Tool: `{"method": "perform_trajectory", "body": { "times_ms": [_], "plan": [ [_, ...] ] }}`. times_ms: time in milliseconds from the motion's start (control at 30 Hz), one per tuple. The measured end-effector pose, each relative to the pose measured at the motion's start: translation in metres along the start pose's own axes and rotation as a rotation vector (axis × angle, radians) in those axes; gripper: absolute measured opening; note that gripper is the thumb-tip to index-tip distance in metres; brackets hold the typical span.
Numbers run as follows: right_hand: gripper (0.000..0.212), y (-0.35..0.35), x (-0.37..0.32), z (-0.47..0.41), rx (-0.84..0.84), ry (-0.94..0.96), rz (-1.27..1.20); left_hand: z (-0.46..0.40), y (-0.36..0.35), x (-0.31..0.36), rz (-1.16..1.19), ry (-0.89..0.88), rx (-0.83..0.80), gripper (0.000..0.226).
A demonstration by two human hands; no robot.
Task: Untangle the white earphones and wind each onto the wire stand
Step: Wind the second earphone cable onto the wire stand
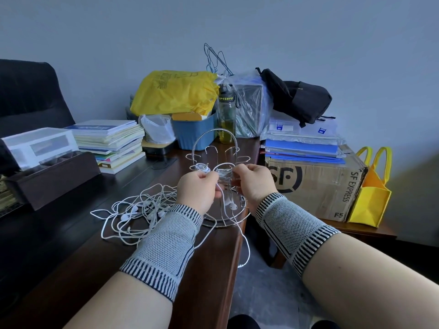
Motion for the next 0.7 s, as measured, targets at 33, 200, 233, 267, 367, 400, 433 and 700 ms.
{"method": "perform_trajectory", "body": {
  "times_ms": [33, 200, 233, 267, 367, 400, 433, 700],
  "plan": [
    [0.017, 0.000, 0.002, 0.000, -0.008, -0.022, -0.016, 0.002, 0.002, 0.000, 0.059, 0.020, -0.016, 0.025],
    [0.015, 0.004, 0.001, 0.006, -0.030, 0.010, -0.032, 0.014, 0.012, 0.003, 0.381, 0.030, -0.099, 0.021],
    [0.014, 0.005, -0.002, 0.007, -0.030, 0.060, -0.014, 0.016, 0.012, 0.004, 0.423, 0.018, -0.116, 0.023],
    [0.014, 0.006, -0.005, 0.010, -0.034, 0.113, 0.009, 0.017, 0.013, 0.004, 0.458, 0.015, -0.129, 0.025],
    [0.017, 0.006, -0.009, 0.017, -0.057, 0.234, 0.074, 0.016, 0.013, 0.000, 0.491, 0.063, -0.125, 0.026],
    [0.018, 0.006, -0.009, 0.018, -0.069, 0.261, 0.097, 0.016, 0.013, -0.003, 0.480, 0.091, -0.122, 0.026],
    [0.019, 0.006, -0.009, 0.019, -0.081, 0.289, 0.124, 0.015, 0.012, -0.006, 0.467, 0.121, -0.125, 0.024],
    [0.027, 0.002, -0.004, 0.027, -0.138, 0.501, 0.354, 0.010, -0.002, -0.017, 0.268, 0.287, -0.187, 0.050]
  ]
}}
Point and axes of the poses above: each hand's wrist, its own z-axis away from the middle knuckle, its own y-axis out of the back of the hand, x = y × z, the point moved 5 cm from there along -z, towards the middle knuckle, and after that the axes turned 4 degrees about y, right-handed, at the moved point
